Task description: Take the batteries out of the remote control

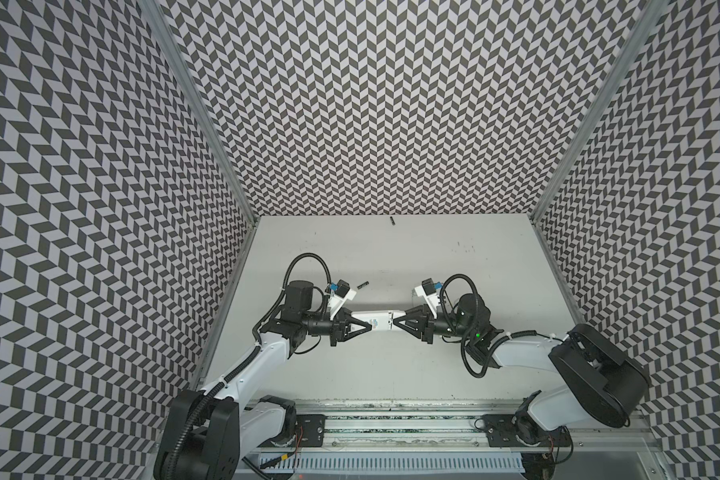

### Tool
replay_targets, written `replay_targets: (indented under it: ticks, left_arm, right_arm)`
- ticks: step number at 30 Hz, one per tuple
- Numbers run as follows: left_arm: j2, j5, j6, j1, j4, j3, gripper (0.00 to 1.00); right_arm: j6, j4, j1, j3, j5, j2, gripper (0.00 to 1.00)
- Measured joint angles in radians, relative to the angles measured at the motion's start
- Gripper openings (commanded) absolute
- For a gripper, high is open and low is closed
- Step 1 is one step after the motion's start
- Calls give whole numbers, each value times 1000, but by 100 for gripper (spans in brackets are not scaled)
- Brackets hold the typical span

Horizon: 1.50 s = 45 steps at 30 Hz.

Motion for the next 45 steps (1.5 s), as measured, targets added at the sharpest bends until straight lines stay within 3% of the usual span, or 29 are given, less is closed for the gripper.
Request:
replay_targets:
  ticks: [7, 10, 13, 15, 18, 21, 32, 37, 45]
  left_arm:
    - [0, -3, 2, 0, 0, 0, 0]
    - [0, -6, 2, -1, 3, 0, 0]
    - [-2, -106, 8, 37, -6, 0, 0]
    - [0, -169, 8, 71, -18, 0, 0]
    - [0, -213, 8, 74, -18, 0, 0]
    - [0, -233, 10, 73, -23, -1, 0]
    - [2, -238, 16, 73, -30, -1, 0]
    - [2, -224, 21, 72, -31, -1, 0]
    - [2, -214, 26, 72, -34, -1, 0]
  right_arm:
    - [-3, -1, -1, 1, 0, 0, 12]
    - [-9, -7, -2, 2, 1, 0, 28]
    - [-2, -61, -61, -10, 39, -1, 36]
    - [4, -86, -104, -24, 73, -2, 34]
    - [-1, -106, -110, -33, 88, -5, 19]
    - [1, -113, -110, -32, 90, -5, 20]
    - [46, -107, -56, 5, 169, 36, 64]
    - [42, -111, 33, 109, 227, 117, 73]
    - [37, -114, 87, 195, 277, 211, 74]
